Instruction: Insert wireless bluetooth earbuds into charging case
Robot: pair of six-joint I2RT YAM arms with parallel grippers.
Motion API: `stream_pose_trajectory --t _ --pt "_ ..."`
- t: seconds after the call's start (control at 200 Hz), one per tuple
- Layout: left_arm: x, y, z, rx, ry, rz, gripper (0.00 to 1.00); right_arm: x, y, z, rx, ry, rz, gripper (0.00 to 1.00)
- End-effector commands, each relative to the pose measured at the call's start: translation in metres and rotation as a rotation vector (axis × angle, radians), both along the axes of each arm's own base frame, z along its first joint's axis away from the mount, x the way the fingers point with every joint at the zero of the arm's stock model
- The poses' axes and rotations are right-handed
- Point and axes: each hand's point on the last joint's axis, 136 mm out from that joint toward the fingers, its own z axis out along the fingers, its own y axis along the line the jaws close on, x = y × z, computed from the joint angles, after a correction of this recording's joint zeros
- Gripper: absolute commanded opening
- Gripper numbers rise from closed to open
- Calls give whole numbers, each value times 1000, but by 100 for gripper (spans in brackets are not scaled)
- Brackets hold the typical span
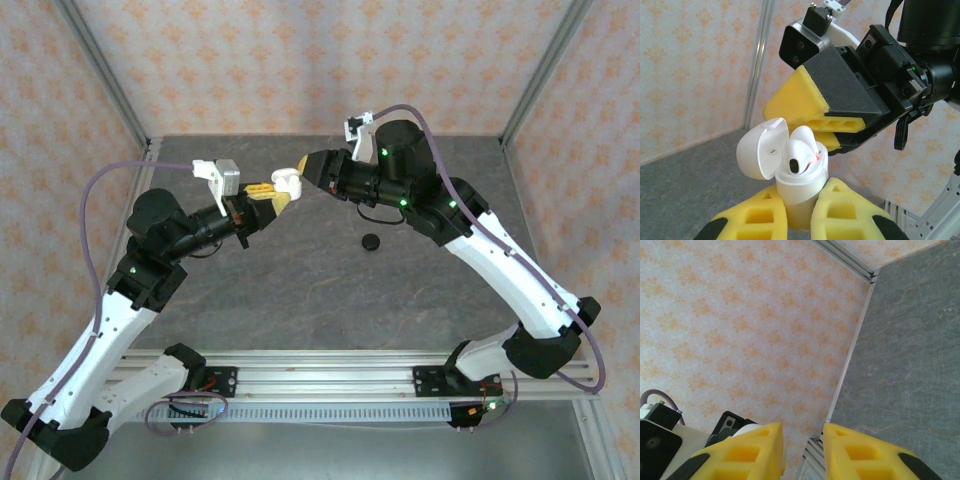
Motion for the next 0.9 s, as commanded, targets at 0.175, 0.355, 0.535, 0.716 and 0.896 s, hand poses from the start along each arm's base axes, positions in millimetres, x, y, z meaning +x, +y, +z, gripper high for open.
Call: stream_pose_trajectory --t 0.175,0.355,0.535,0.716,0.896 --pt "-5 -5 18 -22 -49 -38 0 -20 5 28 100 -63 85 32" --pt "-2 -6 17 -22 -28 -35 0 -34 3 45 208 -115 135 32" --pt "2 -7 16 -20 2 -33 0 -47 4 32 198 -87 196 32" --pt "3 -8 20 -42 17 -40 0 -44 -10 2 55 -75 142 31" --pt "2 -9 23 -58 31 -52 0 -40 -21 -24 -96 -72 111 30"
